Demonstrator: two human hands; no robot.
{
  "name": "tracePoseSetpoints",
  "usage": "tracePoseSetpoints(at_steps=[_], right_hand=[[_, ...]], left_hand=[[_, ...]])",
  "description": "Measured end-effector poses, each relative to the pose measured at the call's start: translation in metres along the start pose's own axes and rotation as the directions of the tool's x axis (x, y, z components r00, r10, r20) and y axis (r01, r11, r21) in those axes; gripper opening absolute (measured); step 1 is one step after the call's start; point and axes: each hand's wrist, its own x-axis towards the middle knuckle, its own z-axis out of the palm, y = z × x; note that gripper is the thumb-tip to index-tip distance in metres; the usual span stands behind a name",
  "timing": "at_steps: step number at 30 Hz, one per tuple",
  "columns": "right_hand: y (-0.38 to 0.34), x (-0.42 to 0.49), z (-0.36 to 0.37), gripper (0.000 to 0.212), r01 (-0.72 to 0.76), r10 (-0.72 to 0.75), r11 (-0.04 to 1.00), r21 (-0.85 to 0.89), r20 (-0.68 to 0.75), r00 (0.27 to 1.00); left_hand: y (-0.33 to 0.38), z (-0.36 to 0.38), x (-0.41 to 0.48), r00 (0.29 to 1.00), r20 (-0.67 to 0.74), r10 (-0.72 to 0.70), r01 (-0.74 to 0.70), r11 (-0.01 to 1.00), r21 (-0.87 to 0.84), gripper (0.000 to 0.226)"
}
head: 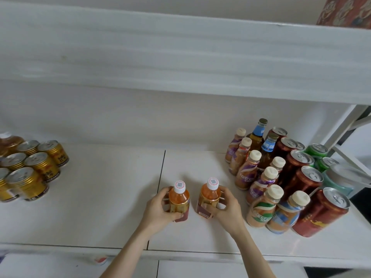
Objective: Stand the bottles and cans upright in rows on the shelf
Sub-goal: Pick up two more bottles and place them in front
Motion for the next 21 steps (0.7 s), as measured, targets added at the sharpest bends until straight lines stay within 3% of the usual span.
tracePoseSetpoints(at_steps=[9,21], right_hand=[[-0.023,-0.040,0.041,0.056,0.026,-0.026,0.999,-0.024,-0.034,0.999],[-0.086,-0.091,0.152,0.059,0.059,-0.057,0.998,0.020,-0.085,0.995]], left_hand=[[-0.009,-0.060,-0.027,0.999,0.024,0.042,-0.042,0.999,0.004,0.068],[-0.033,-0.185,-0.068,0.993,0.075,0.092,-0.096,0.994,0.049,0.069]])
